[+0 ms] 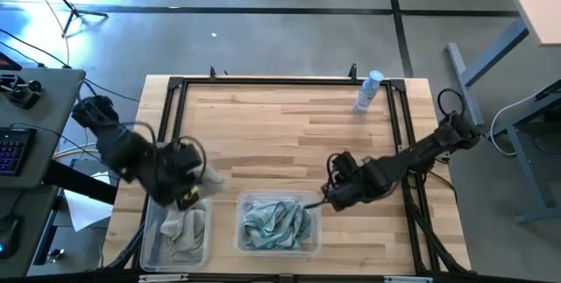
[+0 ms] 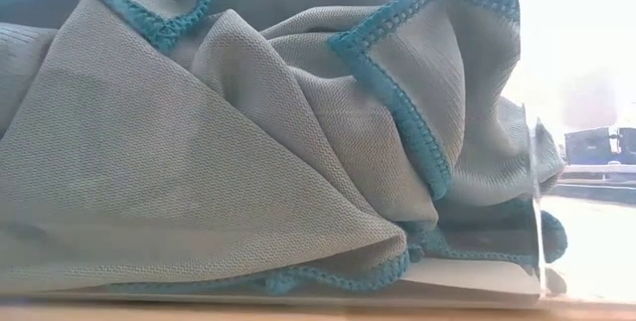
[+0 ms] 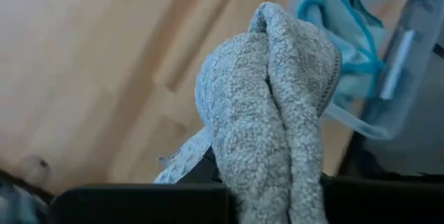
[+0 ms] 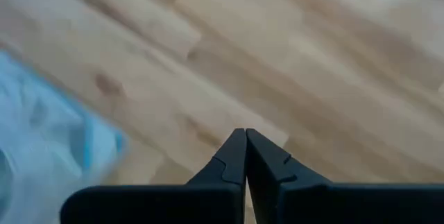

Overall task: Sort microfiber towel by color & place in baskets
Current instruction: Put the grey towel into the left transparent bin

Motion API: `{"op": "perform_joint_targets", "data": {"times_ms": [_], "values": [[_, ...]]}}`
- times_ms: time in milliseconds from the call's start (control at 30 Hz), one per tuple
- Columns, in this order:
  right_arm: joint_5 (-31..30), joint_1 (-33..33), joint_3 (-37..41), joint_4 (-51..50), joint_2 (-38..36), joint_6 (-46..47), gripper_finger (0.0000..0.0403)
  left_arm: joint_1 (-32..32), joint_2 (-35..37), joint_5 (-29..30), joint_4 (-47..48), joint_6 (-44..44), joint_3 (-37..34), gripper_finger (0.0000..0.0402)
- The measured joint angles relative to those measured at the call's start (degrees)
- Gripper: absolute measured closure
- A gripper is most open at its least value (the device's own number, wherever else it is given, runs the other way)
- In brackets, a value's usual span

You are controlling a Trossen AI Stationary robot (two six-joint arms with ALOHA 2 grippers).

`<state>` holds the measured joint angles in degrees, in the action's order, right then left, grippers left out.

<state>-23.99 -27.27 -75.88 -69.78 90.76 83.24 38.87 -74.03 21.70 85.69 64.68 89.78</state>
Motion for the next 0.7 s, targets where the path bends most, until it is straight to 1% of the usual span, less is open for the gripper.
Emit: {"op": "perform_joint_targets", "data": {"times_ms": [133,267,333,467,533,600,700], "values": [[2.96,-3.65,3.18,4.22,0.00,1.60,0.0401,6.76,-3.33,-1.22,0.27,12.23,0.00,0.0394],[2.52,-8.22,5.24,8.43,0.00,3.99,0.0402,11.19,-7.18,-2.75,3.35,24.81,0.00,0.0394],[1.68,-10.41,5.94,9.02,0.00,5.25,0.0402,12.67,-9.48,-3.51,4.65,30.27,-0.09,0.0394],[0.40,-14.28,6.45,8.81,0.00,7.06,0.0402,14.21,-12.29,-3.85,3.78,36.48,-3.39,0.0394],[0.26,-15.50,6.45,9.07,0.00,7.46,0.0402,14.37,-13.30,-5.98,3.78,38.63,-5.96,0.0394],[0.24,-16.67,6.45,9.14,0.00,8.44,0.0402,15.06,-13.76,-7.81,2.20,40.71,-8.91,0.0394],[0.14,-18.22,6.45,9.74,0.00,9.60,0.0403,16.76,-13.07,-7.93,-2.80,44.53,-13.89,0.0394]]}}
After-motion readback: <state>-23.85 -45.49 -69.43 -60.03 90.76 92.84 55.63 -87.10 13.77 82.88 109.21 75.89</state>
